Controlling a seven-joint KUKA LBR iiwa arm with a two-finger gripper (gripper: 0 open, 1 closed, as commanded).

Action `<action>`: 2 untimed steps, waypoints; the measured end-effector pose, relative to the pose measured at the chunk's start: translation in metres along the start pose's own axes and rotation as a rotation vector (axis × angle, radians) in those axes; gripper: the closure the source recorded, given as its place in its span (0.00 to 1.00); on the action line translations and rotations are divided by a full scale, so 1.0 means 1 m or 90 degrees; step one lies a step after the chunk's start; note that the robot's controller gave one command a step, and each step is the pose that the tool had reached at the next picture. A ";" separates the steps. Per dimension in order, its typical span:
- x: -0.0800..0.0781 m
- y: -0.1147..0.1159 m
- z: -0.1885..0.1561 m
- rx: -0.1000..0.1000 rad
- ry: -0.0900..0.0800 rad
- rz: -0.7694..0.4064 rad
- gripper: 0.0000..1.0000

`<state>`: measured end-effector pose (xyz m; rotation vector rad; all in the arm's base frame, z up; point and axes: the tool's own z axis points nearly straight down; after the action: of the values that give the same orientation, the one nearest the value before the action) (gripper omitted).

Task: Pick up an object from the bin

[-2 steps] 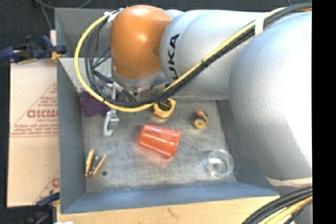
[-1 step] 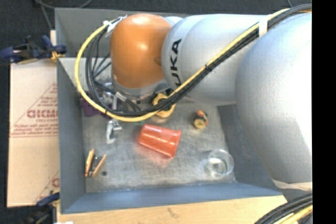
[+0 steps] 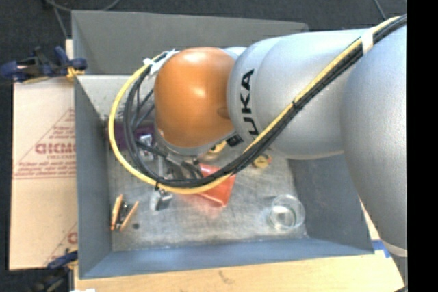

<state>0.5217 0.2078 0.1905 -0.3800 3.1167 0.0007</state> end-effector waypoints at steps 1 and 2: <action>-0.021 0.003 0.001 0.000 -0.001 -0.018 0.00; -0.026 0.007 0.013 0.000 -0.003 -0.040 0.00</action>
Offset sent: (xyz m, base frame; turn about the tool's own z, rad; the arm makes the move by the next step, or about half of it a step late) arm -0.0392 0.0206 -0.0287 -0.1138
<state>0.5455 0.2210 0.1777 -0.4779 3.0978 0.0019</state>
